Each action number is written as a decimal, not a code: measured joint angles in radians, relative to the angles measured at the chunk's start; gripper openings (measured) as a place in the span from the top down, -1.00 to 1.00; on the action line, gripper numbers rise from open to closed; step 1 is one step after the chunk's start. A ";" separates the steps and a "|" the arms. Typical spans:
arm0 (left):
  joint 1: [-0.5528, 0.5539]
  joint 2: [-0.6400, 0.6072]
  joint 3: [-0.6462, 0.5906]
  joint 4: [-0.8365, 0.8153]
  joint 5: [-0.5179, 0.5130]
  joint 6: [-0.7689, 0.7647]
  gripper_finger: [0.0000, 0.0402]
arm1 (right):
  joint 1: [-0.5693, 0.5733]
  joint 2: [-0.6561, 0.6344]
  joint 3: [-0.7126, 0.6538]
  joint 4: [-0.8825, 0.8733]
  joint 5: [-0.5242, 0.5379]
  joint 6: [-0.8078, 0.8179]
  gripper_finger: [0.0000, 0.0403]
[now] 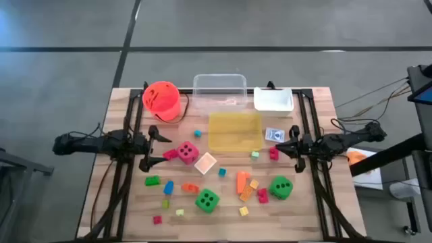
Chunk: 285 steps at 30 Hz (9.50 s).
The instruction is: Pick & Place Toys
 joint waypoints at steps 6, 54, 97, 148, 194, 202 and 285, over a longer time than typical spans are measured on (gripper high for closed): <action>0.000 0.000 0.000 0.000 0.000 0.000 -0.84 | 0.000 0.000 0.000 0.000 0.000 0.000 0.83; -0.001 0.000 0.000 0.000 0.000 0.000 -0.84 | -0.001 0.000 0.000 0.000 0.001 -0.018 0.83; 0.005 0.002 0.000 0.134 -0.054 -0.149 -0.84 | -0.001 0.486 0.585 -0.300 0.171 0.440 0.83; 0.086 0.255 0.347 -0.006 -0.031 -0.805 -0.84 | -0.714 0.834 0.733 -0.657 -0.693 0.351 0.81; 0.086 0.255 0.346 -0.030 -0.005 -0.804 -0.84 | -0.760 1.270 0.734 -0.852 -0.353 -0.333 -0.59; 0.086 0.255 0.346 -0.031 -0.004 -0.804 -0.84 | -0.764 1.293 0.693 -0.788 -0.351 -0.338 -0.59; 0.086 0.255 0.346 -0.030 0.045 -0.831 -0.84 | -0.838 1.491 0.768 -0.838 -0.441 -0.240 0.73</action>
